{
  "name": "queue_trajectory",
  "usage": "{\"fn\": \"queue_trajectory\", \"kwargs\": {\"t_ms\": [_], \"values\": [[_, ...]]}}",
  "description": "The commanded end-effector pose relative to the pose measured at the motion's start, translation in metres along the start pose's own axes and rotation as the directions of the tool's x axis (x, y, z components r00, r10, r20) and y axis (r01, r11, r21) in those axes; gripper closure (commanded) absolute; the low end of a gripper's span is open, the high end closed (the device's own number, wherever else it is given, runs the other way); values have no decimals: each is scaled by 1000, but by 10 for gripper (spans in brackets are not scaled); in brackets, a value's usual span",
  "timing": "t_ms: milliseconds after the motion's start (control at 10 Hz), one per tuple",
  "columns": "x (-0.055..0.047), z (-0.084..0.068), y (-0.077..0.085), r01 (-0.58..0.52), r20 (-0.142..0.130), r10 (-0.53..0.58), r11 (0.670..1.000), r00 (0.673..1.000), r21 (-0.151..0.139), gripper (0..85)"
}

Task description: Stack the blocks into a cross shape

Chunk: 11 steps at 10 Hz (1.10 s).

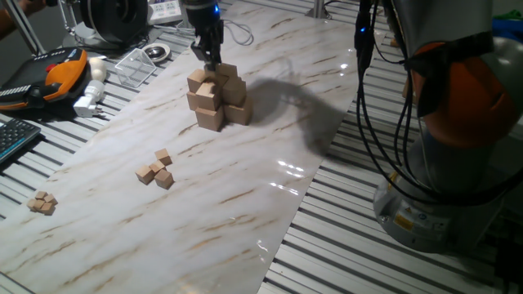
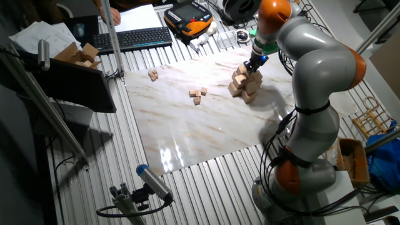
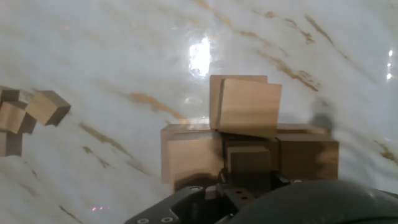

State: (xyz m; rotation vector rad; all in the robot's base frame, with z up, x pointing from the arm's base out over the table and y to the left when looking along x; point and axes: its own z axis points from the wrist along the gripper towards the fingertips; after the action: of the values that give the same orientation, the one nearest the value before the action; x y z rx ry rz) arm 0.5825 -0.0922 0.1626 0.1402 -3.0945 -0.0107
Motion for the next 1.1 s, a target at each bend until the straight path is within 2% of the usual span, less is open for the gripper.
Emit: {"fn": "queue_trajectory", "kwargs": {"t_ms": [0, 200, 400, 700, 900, 1000], "values": [[2, 4, -1, -1, 6, 1, 1000, 1000, 4, 850], [7, 8, -6, 12, 5, -12, 1000, 1000, -18, 850], [8, 8, -7, 9, 7, -9, 1000, 1000, -21, 850], [8, 10, -8, 3, 13, -3, 1000, 1000, -18, 850], [9, 10, -8, -5, 18, 5, 1000, 1000, -6, 850], [9, 10, -8, -16, 11, 16, 1000, 1000, -2, 850]]}}
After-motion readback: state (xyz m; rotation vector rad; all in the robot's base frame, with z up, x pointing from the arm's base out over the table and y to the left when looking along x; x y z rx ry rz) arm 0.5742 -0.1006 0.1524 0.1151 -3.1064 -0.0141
